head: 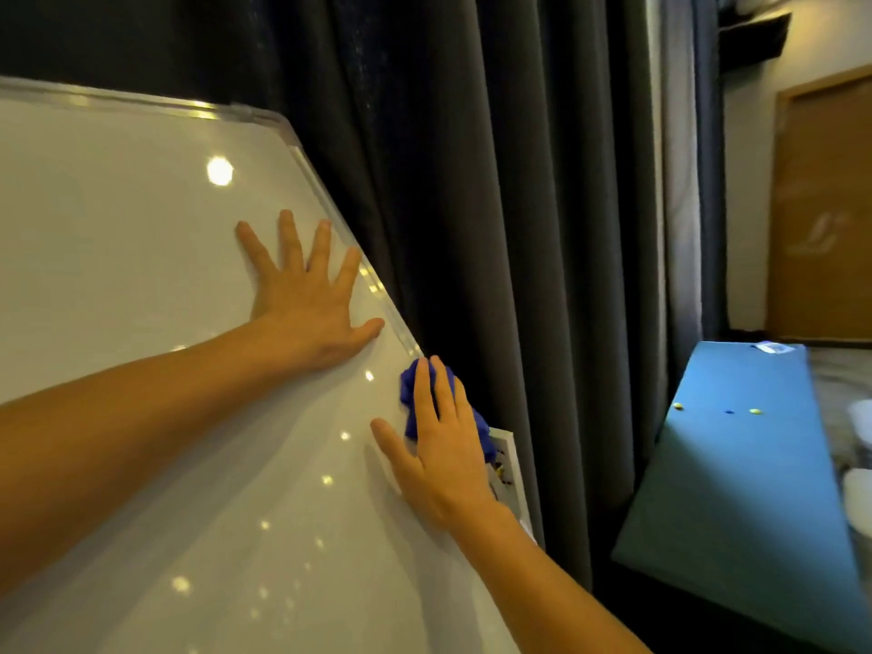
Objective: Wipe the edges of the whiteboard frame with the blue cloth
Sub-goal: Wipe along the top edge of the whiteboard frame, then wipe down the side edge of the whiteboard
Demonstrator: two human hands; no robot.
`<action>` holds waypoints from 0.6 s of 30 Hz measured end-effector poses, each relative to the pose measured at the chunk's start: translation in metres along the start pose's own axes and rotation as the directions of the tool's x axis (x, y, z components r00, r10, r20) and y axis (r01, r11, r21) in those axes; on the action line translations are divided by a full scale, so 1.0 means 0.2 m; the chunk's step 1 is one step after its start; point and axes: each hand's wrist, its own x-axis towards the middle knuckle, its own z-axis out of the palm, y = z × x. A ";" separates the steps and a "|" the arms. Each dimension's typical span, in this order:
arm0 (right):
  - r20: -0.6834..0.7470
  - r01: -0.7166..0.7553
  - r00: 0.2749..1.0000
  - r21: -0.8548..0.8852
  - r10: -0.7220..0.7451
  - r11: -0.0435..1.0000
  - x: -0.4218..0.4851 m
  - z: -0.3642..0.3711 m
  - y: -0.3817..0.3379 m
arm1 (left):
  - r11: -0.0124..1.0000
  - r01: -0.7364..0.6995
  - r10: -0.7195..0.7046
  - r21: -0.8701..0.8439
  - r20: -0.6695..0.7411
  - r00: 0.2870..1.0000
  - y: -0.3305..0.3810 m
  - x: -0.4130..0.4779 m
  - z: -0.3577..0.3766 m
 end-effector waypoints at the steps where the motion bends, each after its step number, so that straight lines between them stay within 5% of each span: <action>1: -0.003 -0.001 1.000 -0.014 0.001 1.000 -0.05 0.00 0.02 | 0.999 -0.035 0.035 -0.004 -0.005 0.999 0.04 0.00 0.01; 7: 0.013 0.017 1.000 0.004 -0.017 1.000 -0.30 -0.02 0.12 | 0.988 -0.153 0.153 -0.003 -0.005 0.988 0.24 -0.03 0.02; 18: -0.017 -0.216 0.975 0.171 0.222 0.961 -0.65 0.01 0.29 | 0.964 -0.266 0.266 -0.007 -0.001 0.964 0.45 -0.23 0.01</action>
